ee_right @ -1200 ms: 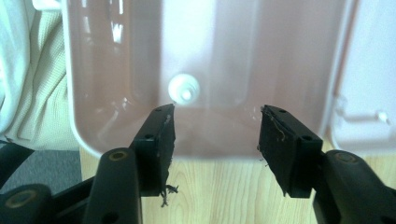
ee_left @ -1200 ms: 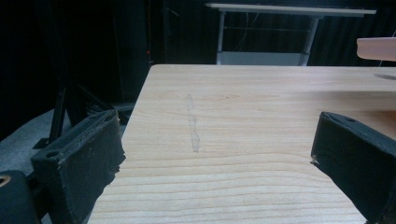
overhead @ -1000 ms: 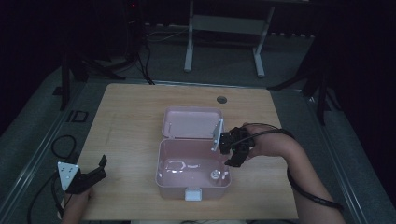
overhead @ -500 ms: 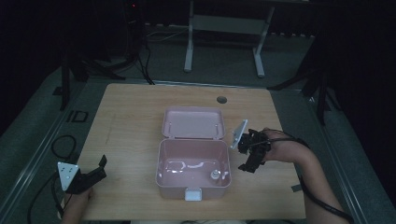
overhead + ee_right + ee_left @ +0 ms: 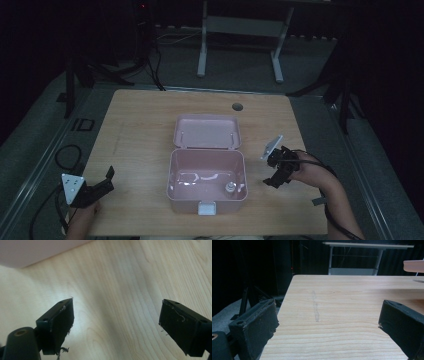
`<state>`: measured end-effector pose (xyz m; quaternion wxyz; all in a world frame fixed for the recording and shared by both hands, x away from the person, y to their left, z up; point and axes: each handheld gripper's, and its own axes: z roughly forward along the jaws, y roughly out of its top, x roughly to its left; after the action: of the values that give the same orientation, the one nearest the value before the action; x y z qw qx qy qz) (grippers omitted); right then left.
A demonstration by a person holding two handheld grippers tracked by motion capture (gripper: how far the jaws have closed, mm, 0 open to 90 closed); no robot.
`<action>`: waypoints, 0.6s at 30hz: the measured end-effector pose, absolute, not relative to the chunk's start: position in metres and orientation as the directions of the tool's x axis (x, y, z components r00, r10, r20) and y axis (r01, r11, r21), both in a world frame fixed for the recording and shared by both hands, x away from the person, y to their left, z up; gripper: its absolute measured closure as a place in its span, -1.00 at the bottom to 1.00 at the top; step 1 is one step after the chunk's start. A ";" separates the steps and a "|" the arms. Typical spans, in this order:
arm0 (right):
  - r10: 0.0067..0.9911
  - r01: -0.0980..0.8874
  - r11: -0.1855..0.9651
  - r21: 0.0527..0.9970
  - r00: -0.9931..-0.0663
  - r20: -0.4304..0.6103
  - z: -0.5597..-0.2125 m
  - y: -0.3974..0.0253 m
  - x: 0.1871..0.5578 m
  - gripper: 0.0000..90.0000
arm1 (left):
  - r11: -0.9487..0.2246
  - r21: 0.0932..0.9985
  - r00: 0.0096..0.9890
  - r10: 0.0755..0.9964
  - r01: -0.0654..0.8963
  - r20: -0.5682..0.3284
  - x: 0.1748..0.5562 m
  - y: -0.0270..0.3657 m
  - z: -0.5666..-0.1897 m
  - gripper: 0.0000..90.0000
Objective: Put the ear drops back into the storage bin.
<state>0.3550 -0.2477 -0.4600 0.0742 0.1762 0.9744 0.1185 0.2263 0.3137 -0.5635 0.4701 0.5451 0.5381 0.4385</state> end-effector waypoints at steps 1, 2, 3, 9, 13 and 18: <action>0.373 0.334 0.903 0.271 -0.922 -0.105 -0.463 -0.251 0.355 -0.72 | 0.022 0.984 0.036 0.999 0.174 -0.028 0.226 0.314 -0.563 -0.95; 0.384 0.343 0.895 0.285 -0.917 -0.105 -0.465 -0.254 0.355 -0.72 | 0.021 0.985 0.036 0.999 0.174 -0.028 0.226 0.314 -0.563 -0.95; 0.395 0.348 0.889 0.298 -0.912 -0.111 -0.467 -0.256 0.355 -0.72 | 0.021 0.985 0.037 0.999 0.174 -0.028 0.226 0.314 -0.563 -0.95; 0.467 0.397 0.853 0.340 -0.871 -0.155 -0.481 -0.273 0.352 -0.72 | 0.022 0.984 0.036 0.999 0.174 -0.029 0.226 0.314 -0.563 -0.95; 0.517 0.428 0.819 0.383 -0.839 -0.168 -0.486 -0.282 0.350 -0.72 | 0.022 0.985 0.036 0.999 0.174 -0.028 0.226 0.314 -0.563 -0.95; 0.597 0.461 0.753 0.470 -0.780 -0.191 -0.501 -0.296 0.346 -0.72 | 0.024 0.984 0.037 0.999 0.174 -0.030 0.226 0.314 -0.563 -0.95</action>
<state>0.3462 -0.2965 -0.5009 0.1669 0.2871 0.9212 0.2030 0.2262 0.3137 -0.5635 0.4709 0.5447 0.5385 0.4377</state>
